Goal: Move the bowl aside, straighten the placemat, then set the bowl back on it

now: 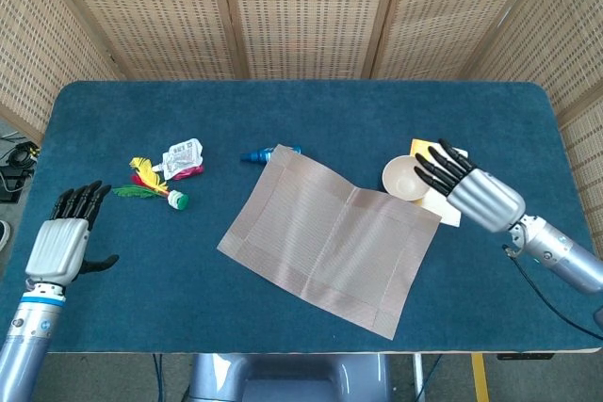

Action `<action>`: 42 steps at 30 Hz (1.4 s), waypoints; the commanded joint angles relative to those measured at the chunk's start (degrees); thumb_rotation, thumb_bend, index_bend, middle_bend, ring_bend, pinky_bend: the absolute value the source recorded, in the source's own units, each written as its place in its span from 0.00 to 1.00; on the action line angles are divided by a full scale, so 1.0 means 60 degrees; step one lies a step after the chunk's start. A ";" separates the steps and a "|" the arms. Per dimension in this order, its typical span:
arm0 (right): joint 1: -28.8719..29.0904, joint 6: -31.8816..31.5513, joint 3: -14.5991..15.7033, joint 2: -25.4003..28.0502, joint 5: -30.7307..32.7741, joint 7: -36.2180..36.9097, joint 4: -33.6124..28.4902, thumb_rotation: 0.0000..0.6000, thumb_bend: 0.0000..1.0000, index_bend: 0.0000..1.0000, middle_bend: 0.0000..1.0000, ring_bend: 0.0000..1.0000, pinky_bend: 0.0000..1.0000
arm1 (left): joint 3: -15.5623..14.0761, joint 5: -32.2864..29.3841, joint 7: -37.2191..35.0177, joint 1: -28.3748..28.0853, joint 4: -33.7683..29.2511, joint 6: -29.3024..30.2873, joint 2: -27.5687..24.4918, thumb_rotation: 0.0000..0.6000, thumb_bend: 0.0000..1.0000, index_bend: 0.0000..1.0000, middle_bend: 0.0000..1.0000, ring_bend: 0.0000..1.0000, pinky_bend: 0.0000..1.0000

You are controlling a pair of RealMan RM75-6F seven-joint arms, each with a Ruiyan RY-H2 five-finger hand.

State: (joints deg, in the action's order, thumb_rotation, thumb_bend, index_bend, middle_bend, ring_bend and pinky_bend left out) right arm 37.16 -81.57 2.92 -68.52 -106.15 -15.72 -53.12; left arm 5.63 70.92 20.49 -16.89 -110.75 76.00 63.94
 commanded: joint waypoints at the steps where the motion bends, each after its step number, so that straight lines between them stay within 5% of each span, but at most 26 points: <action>1: -0.1245 -0.0247 -0.0486 0.0111 0.1672 0.1206 -0.1837 1.00 0.00 0.00 0.00 0.00 0.00 | -0.0060 0.0215 0.0005 -0.0103 0.0177 -0.0127 0.0134 1.00 0.00 0.00 0.00 0.00 0.00; 9: -0.2535 -0.0197 -0.0522 0.0152 0.3194 0.1972 -0.4486 1.00 0.00 0.00 0.00 0.00 0.00 | -0.0070 0.1761 -0.1142 -0.0899 0.2048 -0.0844 0.1124 1.00 0.00 0.00 0.00 0.00 0.00; 23: -0.3393 -0.0515 -0.0683 -0.0710 0.3837 0.1915 -0.5324 1.00 0.00 0.00 0.00 0.00 0.00 | -0.0306 0.3560 -0.3276 -0.2578 0.5164 -0.2263 0.2964 1.00 0.03 0.31 0.00 0.00 0.00; 29: -0.3472 -0.0509 -0.0754 -0.0804 0.3738 0.1783 -0.5293 1.00 0.00 0.00 0.00 0.00 0.00 | -0.0510 0.3958 -0.3766 -0.3197 0.6632 -0.2765 0.3993 1.00 0.11 0.33 0.00 0.00 0.00; 42: -0.3532 -0.0158 -0.0977 -0.0719 0.3865 0.1977 -0.5254 1.00 0.00 0.00 0.00 0.00 0.00 | -0.0941 0.4233 -0.4381 -0.3743 0.8799 -0.3122 0.5480 1.00 0.12 0.38 0.00 0.00 0.00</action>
State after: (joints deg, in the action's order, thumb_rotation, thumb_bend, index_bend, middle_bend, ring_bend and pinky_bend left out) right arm 15.98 -82.55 -2.91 -72.85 -82.98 -3.87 -84.67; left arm 0.31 96.18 -5.23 -38.91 -58.89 57.51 95.98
